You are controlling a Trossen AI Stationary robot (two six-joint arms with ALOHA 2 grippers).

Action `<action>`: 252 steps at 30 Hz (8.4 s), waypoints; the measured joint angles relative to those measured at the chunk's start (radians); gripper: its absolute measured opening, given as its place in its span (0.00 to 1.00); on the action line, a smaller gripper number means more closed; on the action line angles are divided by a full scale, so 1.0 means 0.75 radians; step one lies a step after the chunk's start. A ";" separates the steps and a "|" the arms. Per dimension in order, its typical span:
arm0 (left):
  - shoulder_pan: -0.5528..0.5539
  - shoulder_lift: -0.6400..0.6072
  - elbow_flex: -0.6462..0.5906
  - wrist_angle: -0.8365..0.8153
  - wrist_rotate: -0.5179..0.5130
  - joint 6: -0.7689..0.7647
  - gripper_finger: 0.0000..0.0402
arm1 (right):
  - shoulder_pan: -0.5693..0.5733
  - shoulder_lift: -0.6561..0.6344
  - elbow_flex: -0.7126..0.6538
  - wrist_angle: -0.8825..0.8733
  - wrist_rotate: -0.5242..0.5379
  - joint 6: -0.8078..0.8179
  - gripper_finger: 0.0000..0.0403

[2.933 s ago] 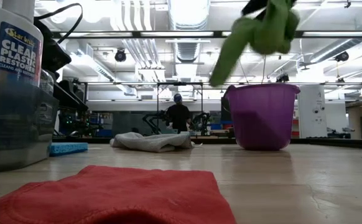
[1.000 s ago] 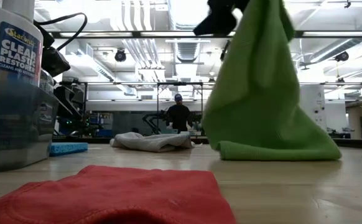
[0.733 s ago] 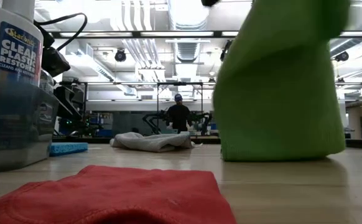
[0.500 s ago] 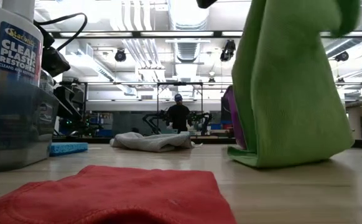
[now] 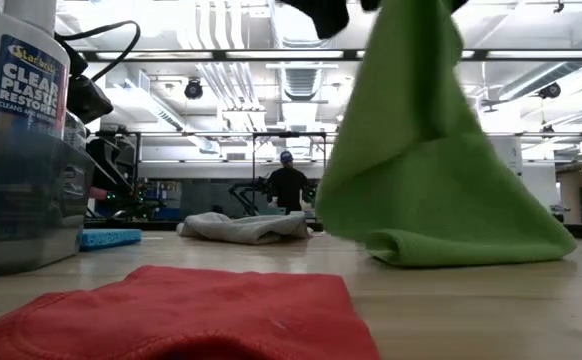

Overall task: Pick & Place Kitchen Items
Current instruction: Put the green microfiber towel into the purple bucket, then put the gray microfiber towel into the purple bucket

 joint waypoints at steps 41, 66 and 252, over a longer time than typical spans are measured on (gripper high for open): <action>-0.001 0.000 0.000 0.000 0.000 0.000 0.53 | 0.053 0.123 -0.250 0.643 -0.023 0.129 0.85; 0.001 0.000 -0.001 -0.016 0.000 0.000 0.53 | 0.077 0.447 -0.082 0.647 0.403 -0.104 0.73; 0.001 0.000 -0.001 -0.042 0.000 0.000 0.53 | -0.092 -0.259 -0.018 -0.732 0.847 0.441 0.88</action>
